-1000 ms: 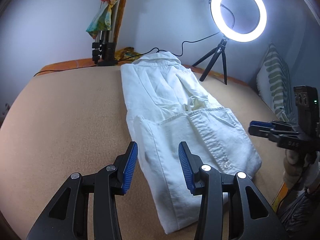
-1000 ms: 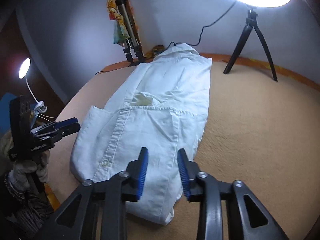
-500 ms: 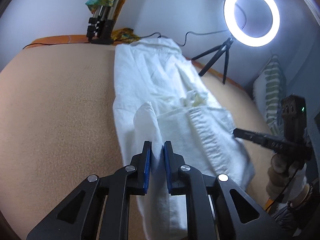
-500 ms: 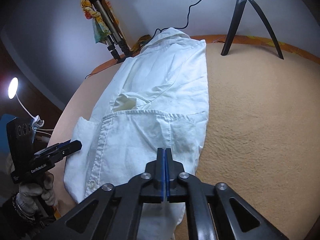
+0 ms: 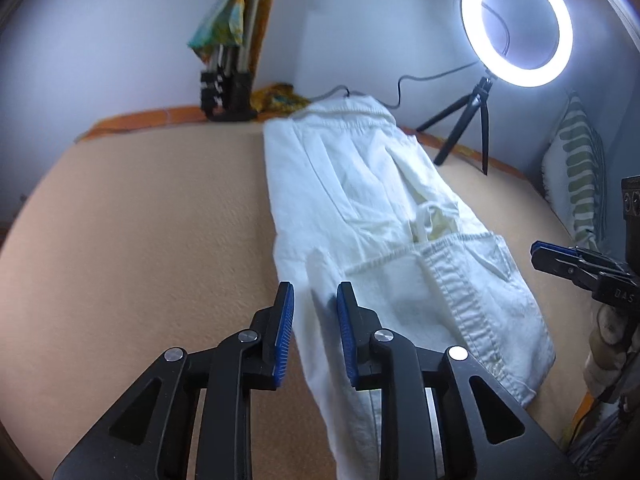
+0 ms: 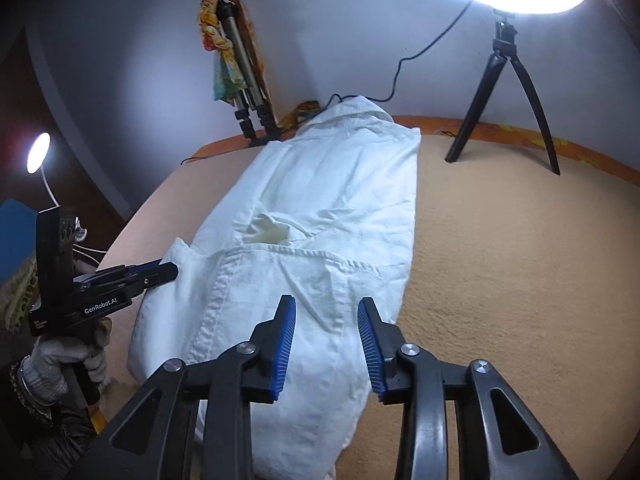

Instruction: Fold small clothes

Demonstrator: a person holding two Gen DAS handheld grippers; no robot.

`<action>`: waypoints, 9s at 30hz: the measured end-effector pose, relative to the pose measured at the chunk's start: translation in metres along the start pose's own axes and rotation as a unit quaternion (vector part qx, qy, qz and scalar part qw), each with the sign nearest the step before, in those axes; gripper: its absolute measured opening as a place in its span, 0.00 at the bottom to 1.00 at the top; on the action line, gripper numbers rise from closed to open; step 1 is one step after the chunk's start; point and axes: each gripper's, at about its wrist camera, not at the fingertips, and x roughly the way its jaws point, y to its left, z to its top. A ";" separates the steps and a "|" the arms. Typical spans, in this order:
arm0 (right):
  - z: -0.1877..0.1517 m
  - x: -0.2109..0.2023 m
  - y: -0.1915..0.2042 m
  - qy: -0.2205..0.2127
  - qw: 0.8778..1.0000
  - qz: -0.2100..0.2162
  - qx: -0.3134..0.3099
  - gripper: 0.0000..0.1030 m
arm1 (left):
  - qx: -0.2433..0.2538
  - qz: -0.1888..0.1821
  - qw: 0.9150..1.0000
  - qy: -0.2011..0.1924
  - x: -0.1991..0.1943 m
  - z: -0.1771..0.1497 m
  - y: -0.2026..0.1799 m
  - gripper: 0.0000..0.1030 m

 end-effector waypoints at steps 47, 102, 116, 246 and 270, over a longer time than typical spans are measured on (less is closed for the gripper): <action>0.104 0.149 -0.093 0.036 0.998 -0.029 -0.045 0.31 | 0.018 -0.047 0.998 0.049 0.145 0.107 0.052 0.50; 0.049 -0.039 -0.012 -0.081 0.993 0.015 -0.088 0.00 | 0.064 -0.134 0.988 -0.032 -0.042 0.078 -0.010 0.04; -0.076 -0.044 0.013 -0.021 0.991 -0.036 -0.125 0.03 | 0.130 -0.081 0.987 0.053 -0.064 -0.022 -0.018 0.07; -0.068 0.004 -0.079 0.106 0.960 0.177 0.188 0.56 | -0.218 -0.203 0.948 0.108 0.073 0.029 0.056 0.48; -0.050 -0.018 0.011 0.073 0.997 0.000 -0.019 0.14 | 0.035 -0.071 0.997 0.004 0.009 0.043 -0.032 0.10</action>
